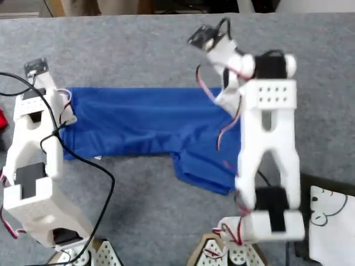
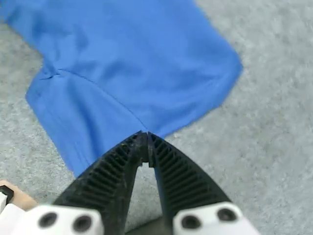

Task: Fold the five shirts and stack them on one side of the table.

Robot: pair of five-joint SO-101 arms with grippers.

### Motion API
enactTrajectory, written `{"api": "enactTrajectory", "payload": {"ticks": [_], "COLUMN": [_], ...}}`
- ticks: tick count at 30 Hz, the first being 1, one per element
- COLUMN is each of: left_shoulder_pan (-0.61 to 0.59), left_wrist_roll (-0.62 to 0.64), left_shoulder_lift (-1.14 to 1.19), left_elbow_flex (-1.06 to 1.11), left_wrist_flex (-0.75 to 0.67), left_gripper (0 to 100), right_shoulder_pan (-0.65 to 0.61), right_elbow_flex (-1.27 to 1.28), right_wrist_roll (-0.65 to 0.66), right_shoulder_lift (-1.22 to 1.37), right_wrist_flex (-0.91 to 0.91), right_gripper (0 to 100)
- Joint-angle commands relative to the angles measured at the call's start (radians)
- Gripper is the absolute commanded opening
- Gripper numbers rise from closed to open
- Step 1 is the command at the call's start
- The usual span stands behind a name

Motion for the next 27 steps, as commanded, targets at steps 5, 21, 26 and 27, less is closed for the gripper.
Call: {"api": "enactTrajectory", "payload": {"ticks": [5,21,26,27], "left_shoulder_pan": [-0.023,0.049,0.048,0.048], "left_wrist_roll": [-0.003,-0.006,-0.026,-0.071], "left_shoulder_lift": [0.054,-0.035,-0.042,-0.044], "left_elbow_flex": [-0.098,-0.133,-0.12,-0.126], "left_wrist_flex": [0.031,0.276,0.304,0.339], "left_gripper": [2,2,2,2], "right_shoulder_pan": [-0.079,-0.012,-0.012,-0.012], "right_elbow_flex": [0.578,0.656,0.656,0.656], "right_wrist_roll": [0.0,-0.049,-0.064,-0.069], "right_shoulder_lift": [-0.255,-0.255,-0.255,-0.255], "right_wrist_flex": [-0.267,-0.325,-0.322,-0.322], "right_gripper": [0.9,0.9,0.9,0.9]}}
